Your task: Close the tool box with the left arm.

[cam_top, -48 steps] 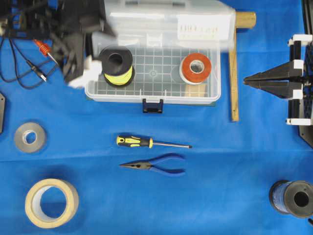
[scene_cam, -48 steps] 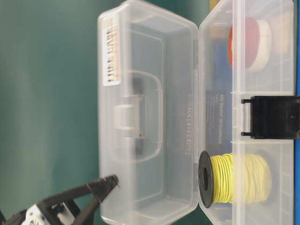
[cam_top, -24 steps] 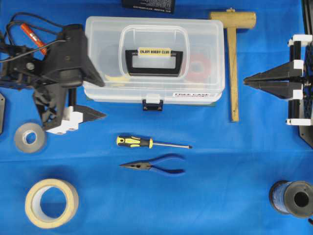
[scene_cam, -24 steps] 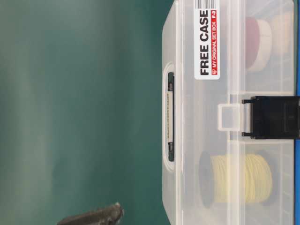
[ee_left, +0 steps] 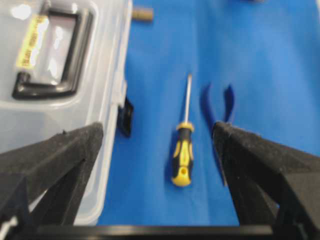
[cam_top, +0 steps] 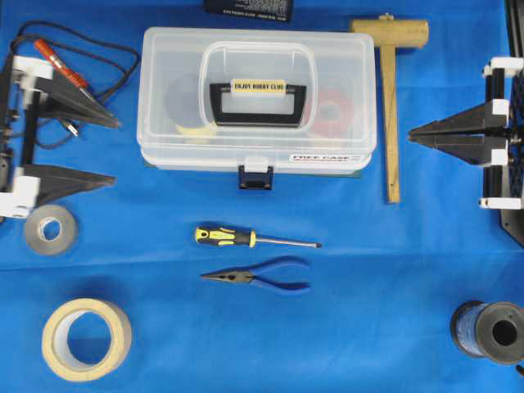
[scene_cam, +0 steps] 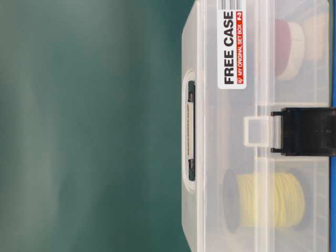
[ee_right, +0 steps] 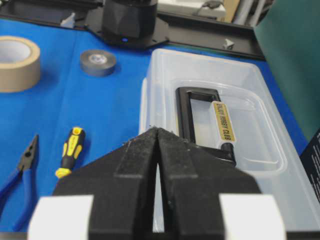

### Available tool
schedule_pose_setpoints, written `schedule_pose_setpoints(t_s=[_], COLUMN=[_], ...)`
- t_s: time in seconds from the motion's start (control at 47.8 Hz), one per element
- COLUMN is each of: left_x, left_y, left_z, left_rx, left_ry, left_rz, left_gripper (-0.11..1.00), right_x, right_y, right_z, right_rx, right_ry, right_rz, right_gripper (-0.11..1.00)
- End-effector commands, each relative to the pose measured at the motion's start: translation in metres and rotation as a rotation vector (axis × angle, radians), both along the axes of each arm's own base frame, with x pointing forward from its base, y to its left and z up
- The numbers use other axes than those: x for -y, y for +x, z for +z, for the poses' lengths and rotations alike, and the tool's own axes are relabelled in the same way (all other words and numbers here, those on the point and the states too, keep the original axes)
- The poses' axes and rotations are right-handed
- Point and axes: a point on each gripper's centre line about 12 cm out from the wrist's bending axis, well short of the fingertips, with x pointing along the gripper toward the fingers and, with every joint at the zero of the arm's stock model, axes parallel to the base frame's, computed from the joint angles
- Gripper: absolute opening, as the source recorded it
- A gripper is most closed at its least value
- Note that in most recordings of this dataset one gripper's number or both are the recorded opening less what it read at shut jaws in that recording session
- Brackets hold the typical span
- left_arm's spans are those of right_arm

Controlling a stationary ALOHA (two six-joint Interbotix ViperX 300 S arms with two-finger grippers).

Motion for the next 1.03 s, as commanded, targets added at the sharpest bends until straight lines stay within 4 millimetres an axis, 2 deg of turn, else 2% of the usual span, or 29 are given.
schedule_pose_setpoints(t_s=[0.0,0.293,0.544,1.004], left_x=[0.000,0.000,-0.001,0.000], left_y=[-0.012,-0.051,-0.061,-0.062], left_z=[-0.004,-0.045,-0.076,-0.083], left_rx=[0.067,0.179,0.167,0.156], left_ry=[0.005,0.005,0.041,0.052], left_rz=[0.000,0.004,-0.002,-0.007], left_gripper=[0.90,0.90,0.90,0.89], right_x=[0.000,0.000,0.000,0.000], right_y=[0.002,0.002,0.002,0.002], right_z=[0.008,0.007,0.007,0.005], right_rx=[0.022,0.019,0.019,0.011], right_ry=[0.002,0.002,0.002,0.004], right_rz=[-0.002,-0.002,-0.002,-0.002], right_gripper=[0.00,0.00,0.00,0.00])
